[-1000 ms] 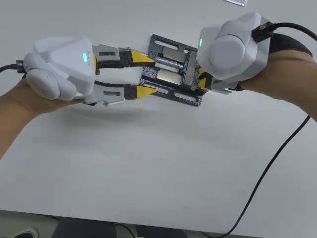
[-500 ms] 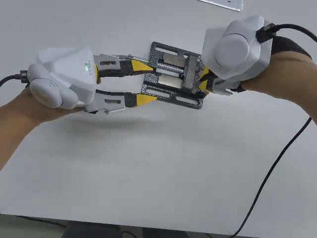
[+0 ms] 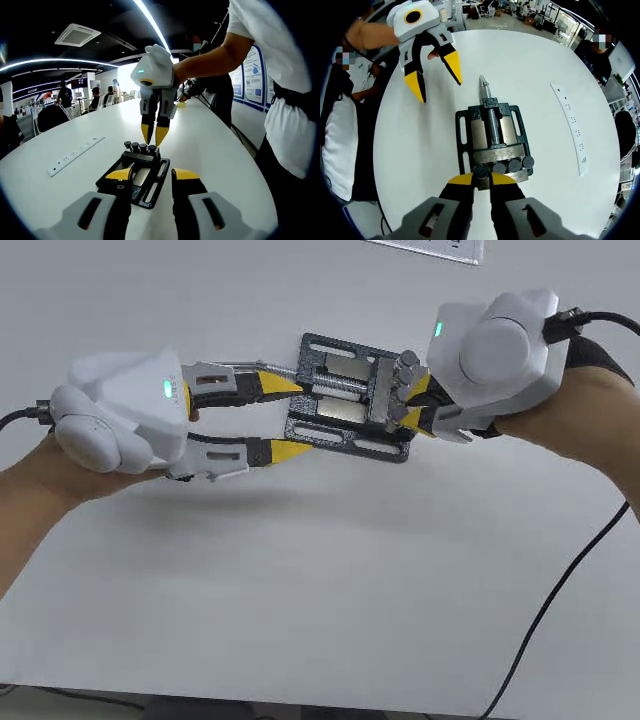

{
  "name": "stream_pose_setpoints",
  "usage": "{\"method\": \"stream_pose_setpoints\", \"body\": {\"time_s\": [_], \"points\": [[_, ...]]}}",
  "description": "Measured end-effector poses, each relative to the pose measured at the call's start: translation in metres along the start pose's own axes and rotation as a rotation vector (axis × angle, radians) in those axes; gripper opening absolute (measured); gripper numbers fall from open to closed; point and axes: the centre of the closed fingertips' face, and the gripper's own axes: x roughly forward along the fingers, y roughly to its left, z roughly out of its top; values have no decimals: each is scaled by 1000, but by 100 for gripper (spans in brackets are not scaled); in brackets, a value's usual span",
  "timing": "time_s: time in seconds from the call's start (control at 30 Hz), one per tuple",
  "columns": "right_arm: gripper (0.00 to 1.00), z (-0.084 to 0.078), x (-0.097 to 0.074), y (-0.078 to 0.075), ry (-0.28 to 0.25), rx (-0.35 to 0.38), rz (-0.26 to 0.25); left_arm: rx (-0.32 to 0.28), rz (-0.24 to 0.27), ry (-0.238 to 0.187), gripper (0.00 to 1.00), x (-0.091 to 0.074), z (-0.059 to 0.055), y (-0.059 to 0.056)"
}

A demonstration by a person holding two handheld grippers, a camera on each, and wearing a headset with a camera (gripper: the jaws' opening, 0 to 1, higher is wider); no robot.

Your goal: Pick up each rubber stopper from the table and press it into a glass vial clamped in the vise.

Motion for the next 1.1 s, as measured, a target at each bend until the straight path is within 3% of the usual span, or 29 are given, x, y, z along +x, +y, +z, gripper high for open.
{"method": "stream_pose_setpoints", "body": {"time_s": [0.07, 0.13, 0.4, 0.8, 1.1], "points": [[12, 1, -2, 2, -45, 46, -3, -2, 2, 1, 28, 0, 0, 1], [12, 1, -5, -1, -88, 78, -40, -6, 3, 3, 29, 1, -1, 2], [20, 4, -11, 3, -201, 153, -103, -11, -3, 18, 29, 4, -1, 0], [36, 11, -21, 21, -333, 233, -156, -42, 34, 23, 32, 2, 14, -6], [51, 11, -30, 24, -390, 268, -219, -62, 73, 46, 37, -5, 21, -13]]}}
